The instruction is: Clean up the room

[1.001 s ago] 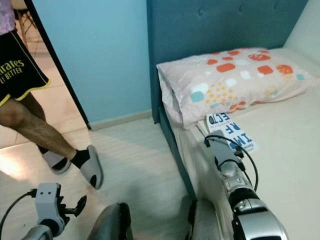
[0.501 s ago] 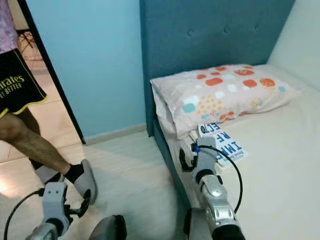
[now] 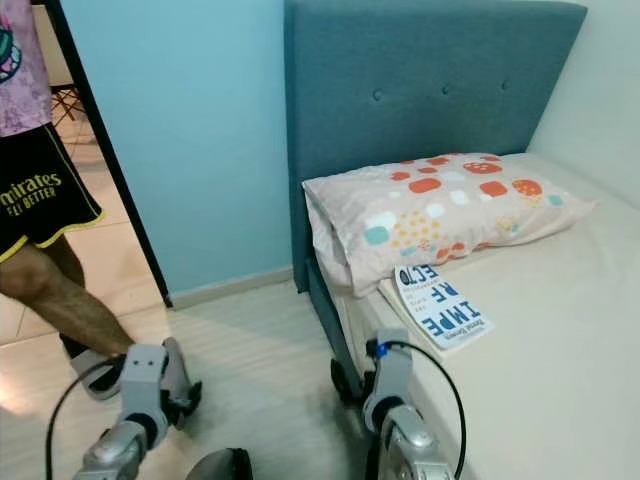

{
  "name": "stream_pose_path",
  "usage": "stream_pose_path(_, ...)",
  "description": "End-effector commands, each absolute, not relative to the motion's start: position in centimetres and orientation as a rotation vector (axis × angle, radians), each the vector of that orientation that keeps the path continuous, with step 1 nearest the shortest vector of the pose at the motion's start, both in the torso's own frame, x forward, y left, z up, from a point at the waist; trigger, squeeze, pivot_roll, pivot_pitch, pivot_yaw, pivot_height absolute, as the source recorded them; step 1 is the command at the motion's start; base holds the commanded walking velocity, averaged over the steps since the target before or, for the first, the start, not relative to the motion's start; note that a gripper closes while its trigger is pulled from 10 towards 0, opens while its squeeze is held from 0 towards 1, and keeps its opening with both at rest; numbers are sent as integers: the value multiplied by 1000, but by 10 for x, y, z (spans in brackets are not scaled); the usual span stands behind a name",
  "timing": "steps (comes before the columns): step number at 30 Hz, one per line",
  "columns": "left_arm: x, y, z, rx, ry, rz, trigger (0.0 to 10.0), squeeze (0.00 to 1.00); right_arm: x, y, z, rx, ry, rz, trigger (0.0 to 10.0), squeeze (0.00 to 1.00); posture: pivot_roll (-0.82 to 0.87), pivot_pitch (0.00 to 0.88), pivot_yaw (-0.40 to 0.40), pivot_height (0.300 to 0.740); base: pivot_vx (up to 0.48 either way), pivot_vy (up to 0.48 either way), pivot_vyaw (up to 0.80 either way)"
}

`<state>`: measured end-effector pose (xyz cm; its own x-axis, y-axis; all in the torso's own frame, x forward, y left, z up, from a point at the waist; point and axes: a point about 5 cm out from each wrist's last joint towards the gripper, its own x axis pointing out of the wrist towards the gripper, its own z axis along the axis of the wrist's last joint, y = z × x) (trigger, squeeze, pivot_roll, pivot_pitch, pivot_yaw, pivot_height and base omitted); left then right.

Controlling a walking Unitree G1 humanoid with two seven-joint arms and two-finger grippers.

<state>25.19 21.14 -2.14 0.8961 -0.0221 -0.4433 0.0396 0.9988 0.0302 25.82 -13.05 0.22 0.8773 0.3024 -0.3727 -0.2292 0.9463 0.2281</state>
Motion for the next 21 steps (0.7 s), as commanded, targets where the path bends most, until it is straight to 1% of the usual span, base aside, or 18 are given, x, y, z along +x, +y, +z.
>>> stream_pose_path(1, 249, 198, -27, 46, 486, -78, 10000, 0, 258, -129, 1, 152, 419, 292, 10000, 0, 37, 0, -58, 618, 0, 0, 0)
stream_pose_path(2, 249, 198, -27, 46, 486, -78, 10000, 0, 258, -129, 1, 152, 419, 292, 10000, 0, 37, 0, -58, 618, 0, 0, 0)
stream_pose_path(3, 249, 187, -29, 34, 488, -109, 10000, 0, 256, -129, 1, 133, 428, 302, 10000, 0, 26, 0, -60, 628, 0, 0, 0)
stream_pose_path(4, 249, 184, -29, 32, 489, -117, 10000, 0, 256, -130, 1, 117, 428, 309, 10000, 0, 20, 0, -69, 633, 0, 0, 0)
stream_pose_path(6, 250, 181, -30, 32, 490, -120, 10000, 0, 256, -130, 2, 110, 426, 312, 10000, 0, 20, 0, -72, 638, 0, 0, 0)
stream_pose_path(9, 256, 184, -27, 23, 484, -81, 10000, 0, 264, -135, 4, 82, 423, 319, 10000, 0, 25, 0, -88, 652, 0, 0, 0)
stream_pose_path(11, 257, 185, -25, 21, 483, -66, 10000, 0, 267, -136, 4, 71, 422, 320, 10000, 0, 25, 0, -88, 657, 0, 0, 0)
stream_pose_path(12, 261, 189, -23, 22, 482, -46, 10000, 0, 273, -137, 5, 59, 421, 318, 10000, 0, 28, 0, -86, 667, 0, 0, 0)
stream_pose_path(15, 262, 189, -22, 23, 482, -43, 10000, 0, 274, -138, 6, 58, 421, 317, 10000, 0, 28, 0, -86, 672, 0, 0, 0)
stream_pose_path(16, 272, 194, -14, 15, 456, -27, 10000, 0, 282, -141, 11, 46, 407, 307, 10000, 0, 24, 0, -74, 681, 0, 0, 0)
stream_pose_path(17, 274, 195, -12, 13, 448, -23, 10000, 0, 284, -142, 12, 43, 402, 304, 10000, 0, 24, 0, -74, 686, 0, 0, 0)
stream_pose_path(20, 281, 193, -6, -2, 422, -23, 10000, 0, 281, -145, 11, 53, 401, 281, 10000, 0, 29, 0, -70, 696, 0, 0, 0)
stream_pose_path(21, 286, 189, -1, -12, 401, -38, 10000, 0, 280, -145, 11, 45, 397, 281, 10000, 0, 7, 0, -53, 701, 0, 0, 0)
